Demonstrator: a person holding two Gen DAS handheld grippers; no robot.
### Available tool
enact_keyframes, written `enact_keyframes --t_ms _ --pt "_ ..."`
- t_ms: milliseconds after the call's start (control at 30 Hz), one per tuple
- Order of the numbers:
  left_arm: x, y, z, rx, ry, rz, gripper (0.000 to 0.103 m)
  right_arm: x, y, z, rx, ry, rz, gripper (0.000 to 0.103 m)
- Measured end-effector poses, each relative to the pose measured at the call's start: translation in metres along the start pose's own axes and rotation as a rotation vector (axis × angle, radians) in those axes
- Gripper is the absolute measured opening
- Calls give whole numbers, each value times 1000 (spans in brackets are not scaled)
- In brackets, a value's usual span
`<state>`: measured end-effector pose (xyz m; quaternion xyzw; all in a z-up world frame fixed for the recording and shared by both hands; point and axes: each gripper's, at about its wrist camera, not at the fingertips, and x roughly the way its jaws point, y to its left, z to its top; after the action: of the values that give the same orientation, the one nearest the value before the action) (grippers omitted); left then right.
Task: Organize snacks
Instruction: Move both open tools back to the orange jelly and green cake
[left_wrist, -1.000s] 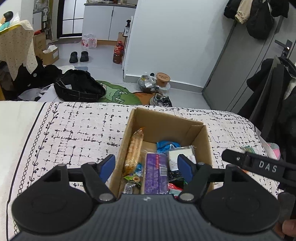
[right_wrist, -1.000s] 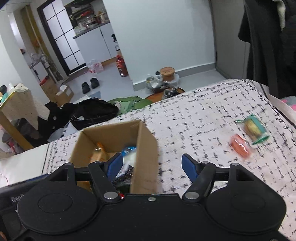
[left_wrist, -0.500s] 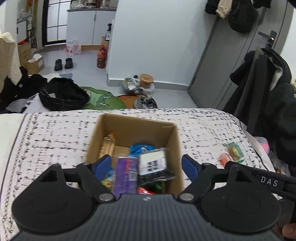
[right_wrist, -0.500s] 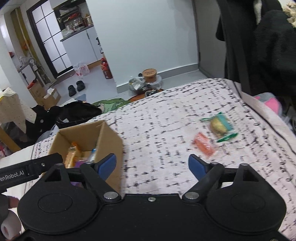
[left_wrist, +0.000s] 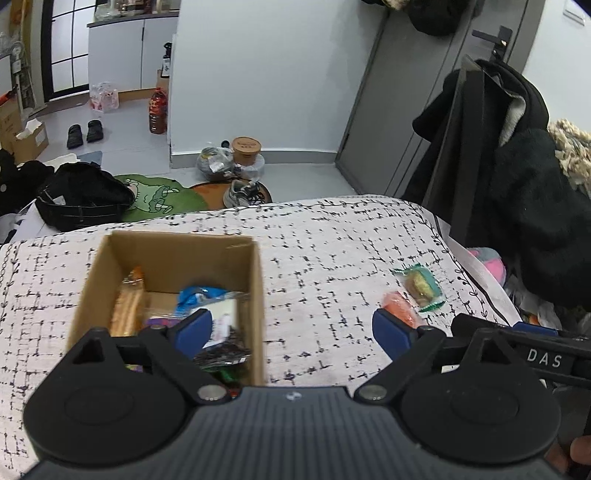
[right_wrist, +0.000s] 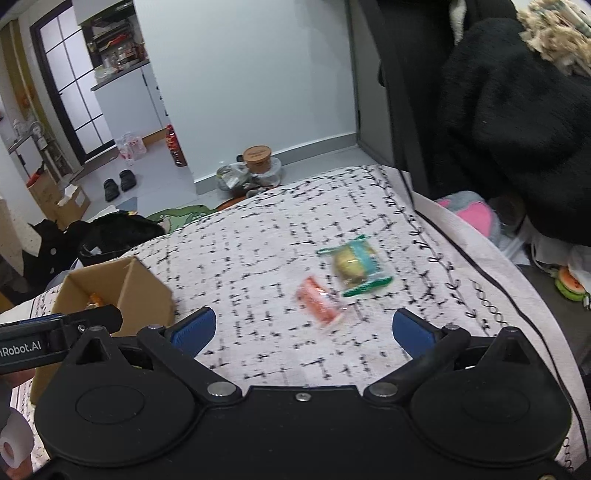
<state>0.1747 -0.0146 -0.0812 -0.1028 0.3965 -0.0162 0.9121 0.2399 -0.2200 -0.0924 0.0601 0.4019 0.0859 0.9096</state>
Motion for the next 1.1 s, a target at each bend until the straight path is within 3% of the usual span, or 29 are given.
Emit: enact_keyframes --t_ms 567,1100 --pt "43 -61 6 75 49 -65 93 19 -57 11 50 18 1 103" --pt "101 -91 7 73 116 -82 90 48 -94 27 77 36 12 101"
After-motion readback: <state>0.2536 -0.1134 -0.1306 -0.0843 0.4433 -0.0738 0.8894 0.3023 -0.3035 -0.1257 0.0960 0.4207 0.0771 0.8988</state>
